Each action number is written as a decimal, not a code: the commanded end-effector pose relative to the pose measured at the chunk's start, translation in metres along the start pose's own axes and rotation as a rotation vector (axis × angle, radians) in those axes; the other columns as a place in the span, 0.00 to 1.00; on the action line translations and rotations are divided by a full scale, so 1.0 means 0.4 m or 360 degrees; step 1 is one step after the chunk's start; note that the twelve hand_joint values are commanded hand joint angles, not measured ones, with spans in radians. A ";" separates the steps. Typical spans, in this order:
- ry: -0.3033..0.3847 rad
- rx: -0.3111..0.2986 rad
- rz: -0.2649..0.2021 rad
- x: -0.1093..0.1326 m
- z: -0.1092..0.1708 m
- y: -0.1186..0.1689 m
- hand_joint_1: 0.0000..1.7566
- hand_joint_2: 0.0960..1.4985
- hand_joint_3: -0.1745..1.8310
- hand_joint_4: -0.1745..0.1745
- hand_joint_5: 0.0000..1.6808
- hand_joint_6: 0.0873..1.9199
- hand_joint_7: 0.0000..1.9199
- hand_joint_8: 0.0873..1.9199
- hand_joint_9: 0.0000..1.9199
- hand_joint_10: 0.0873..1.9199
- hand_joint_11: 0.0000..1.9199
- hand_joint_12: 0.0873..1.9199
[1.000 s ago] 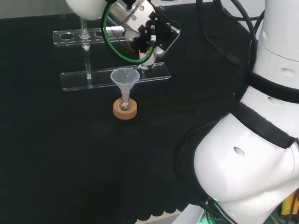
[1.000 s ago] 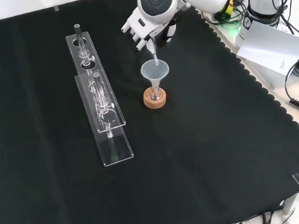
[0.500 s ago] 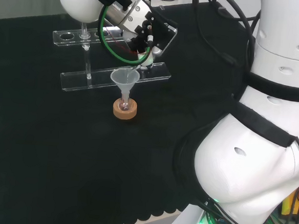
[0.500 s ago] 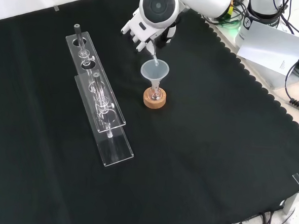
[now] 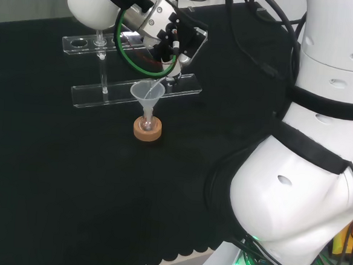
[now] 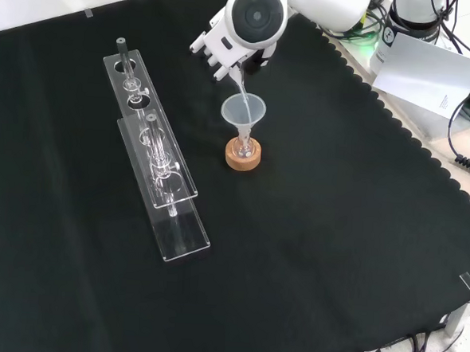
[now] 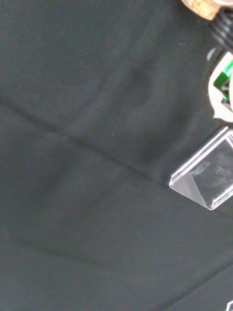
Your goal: Pour all the NaCl from the weighing funnel into the round-bottom flask.
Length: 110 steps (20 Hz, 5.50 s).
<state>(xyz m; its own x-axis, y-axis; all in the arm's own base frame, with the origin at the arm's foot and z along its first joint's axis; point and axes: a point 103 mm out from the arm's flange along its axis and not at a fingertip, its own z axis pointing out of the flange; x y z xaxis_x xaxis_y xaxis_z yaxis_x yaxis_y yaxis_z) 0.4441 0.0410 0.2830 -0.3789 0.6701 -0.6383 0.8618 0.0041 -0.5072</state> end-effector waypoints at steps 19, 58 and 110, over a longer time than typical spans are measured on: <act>-0.0155 0.0012 0.0008 0.014 -0.018 0.004 0.61 0.44 0.45 1.00 0.63 0.53 0.48 0.37 0.54 0.24 0.31 0.61; -0.0413 0.0044 0.0001 0.046 -0.066 0.008 0.61 0.44 0.45 1.00 0.63 0.53 0.47 0.37 0.54 0.24 0.31 0.61; -0.0732 0.0092 0.0056 0.072 -0.111 0.011 0.61 0.44 0.45 1.00 0.64 0.53 0.47 0.37 0.54 0.23 0.32 0.60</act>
<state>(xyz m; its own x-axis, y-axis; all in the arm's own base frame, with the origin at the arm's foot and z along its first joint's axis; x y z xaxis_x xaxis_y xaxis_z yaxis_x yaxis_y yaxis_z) 0.4517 0.0919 0.2871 -0.4725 0.2785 -0.8362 0.8598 -0.0628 -0.5068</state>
